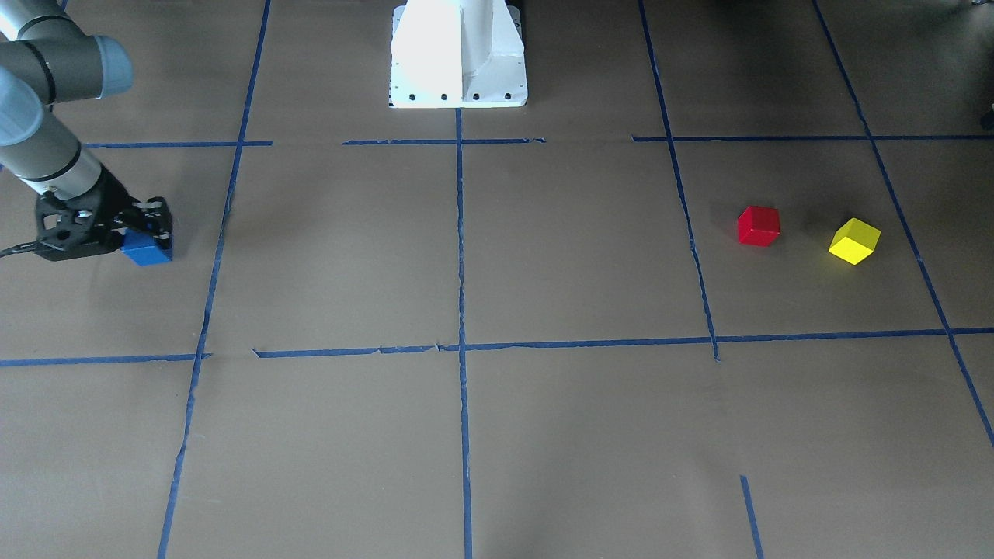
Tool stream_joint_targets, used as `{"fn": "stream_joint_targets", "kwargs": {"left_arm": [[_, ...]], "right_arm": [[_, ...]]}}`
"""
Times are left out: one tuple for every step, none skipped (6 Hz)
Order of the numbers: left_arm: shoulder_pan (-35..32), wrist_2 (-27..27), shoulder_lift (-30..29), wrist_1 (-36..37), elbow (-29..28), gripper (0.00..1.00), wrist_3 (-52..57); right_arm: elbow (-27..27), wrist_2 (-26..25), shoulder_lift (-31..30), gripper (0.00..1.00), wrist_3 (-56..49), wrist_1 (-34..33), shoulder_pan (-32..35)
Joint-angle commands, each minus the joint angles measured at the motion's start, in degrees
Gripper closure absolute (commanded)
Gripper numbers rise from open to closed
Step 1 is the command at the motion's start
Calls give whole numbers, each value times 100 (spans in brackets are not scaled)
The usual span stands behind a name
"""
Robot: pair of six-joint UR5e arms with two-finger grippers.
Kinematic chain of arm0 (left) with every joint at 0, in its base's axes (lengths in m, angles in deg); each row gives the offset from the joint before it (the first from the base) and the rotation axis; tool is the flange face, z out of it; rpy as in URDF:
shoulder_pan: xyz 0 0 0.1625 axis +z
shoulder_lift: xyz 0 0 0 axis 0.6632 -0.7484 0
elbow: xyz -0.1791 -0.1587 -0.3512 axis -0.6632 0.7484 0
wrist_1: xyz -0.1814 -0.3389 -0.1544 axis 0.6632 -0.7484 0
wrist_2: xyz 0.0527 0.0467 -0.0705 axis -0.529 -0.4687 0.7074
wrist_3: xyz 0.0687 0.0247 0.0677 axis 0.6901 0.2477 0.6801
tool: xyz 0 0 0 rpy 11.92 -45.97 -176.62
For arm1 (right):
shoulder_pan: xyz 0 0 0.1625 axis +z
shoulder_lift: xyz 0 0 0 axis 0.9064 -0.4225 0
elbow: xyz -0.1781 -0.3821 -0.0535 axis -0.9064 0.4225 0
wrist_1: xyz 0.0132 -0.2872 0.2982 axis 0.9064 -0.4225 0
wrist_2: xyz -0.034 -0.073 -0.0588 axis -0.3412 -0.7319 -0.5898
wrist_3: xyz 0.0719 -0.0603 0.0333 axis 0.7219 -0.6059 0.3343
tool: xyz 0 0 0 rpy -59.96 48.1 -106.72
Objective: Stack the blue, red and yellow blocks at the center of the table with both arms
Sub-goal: 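Carry the blue cube with the right gripper to the table center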
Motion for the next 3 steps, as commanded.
{"fn": "stream_joint_targets", "kwargs": {"left_arm": [[0, -8, 0, -9, -4, 0, 9], [9, -8, 0, -18, -4, 0, 18], [9, 0, 0, -18, 4, 0, 18]], "right_arm": [[-60, -36, 1326, 100, 1285, -312, -718], [44, -210, 2090, 100, 1656, -906, -1025], [463, -534, 2785, 100, 2173, -1139, -1324]]}}
